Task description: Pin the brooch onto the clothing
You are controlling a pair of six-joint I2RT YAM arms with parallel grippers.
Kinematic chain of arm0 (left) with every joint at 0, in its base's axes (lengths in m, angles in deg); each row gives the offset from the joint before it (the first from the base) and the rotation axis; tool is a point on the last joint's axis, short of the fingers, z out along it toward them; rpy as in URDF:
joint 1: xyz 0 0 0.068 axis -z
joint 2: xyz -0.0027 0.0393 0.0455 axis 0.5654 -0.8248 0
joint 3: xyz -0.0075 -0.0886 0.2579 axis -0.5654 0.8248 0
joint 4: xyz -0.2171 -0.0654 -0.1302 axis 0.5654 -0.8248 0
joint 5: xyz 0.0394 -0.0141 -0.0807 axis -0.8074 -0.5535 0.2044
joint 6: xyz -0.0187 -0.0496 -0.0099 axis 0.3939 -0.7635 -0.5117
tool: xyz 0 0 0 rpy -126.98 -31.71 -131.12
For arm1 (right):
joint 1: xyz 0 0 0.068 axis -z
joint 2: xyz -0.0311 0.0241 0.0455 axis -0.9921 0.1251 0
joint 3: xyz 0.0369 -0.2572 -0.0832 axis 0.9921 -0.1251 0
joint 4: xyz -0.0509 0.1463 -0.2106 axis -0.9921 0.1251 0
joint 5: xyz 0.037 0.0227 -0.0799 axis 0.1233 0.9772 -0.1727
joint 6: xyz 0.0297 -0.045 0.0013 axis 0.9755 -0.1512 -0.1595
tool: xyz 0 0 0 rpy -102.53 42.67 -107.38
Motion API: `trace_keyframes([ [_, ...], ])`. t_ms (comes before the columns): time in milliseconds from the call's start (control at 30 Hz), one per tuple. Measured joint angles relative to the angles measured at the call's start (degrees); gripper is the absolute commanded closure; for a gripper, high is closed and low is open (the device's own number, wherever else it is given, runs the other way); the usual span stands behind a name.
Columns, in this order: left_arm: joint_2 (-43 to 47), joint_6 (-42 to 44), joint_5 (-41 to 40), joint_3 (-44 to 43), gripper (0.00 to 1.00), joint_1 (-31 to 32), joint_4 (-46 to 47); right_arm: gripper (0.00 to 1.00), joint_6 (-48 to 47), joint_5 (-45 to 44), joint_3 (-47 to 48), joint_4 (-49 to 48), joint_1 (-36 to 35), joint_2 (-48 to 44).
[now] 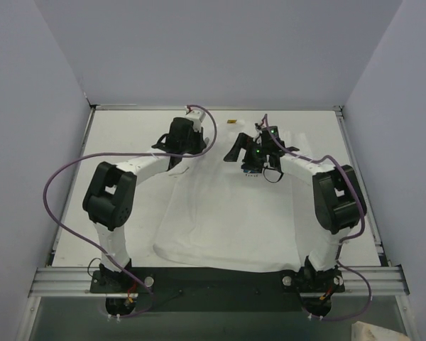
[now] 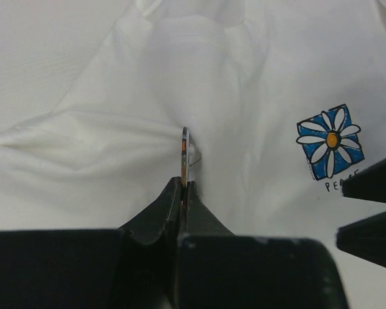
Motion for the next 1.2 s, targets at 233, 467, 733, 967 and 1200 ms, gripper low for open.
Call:
trace_keyframes([
  [233,1.9,-2.1,6.4,2.7,1.00,-0.6,5.7,0.22,0.6,2.7,8.7,-2.6,-2.1,8.9],
  [467,2.3,-3.0,9.3,4.1,1.00,-1.1,8.9,0.29,0.6,4.7,12.5,-4.7,-2.7,10.6],
  [733,2.4,-3.2,10.5,4.3,1.00,-1.5,9.5,0.48,1.3,7.2,12.7,-7.3,-2.7,10.6],
  [967,2.5,-3.2,11.5,4.4,1.00,-1.6,9.5,0.64,3.2,8.3,12.7,-10.2,-2.7,12.5],
  [1200,3.3,-3.2,11.9,5.1,1.00,-1.6,9.7,0.88,4.5,8.6,12.9,-11.0,-2.8,15.1],
])
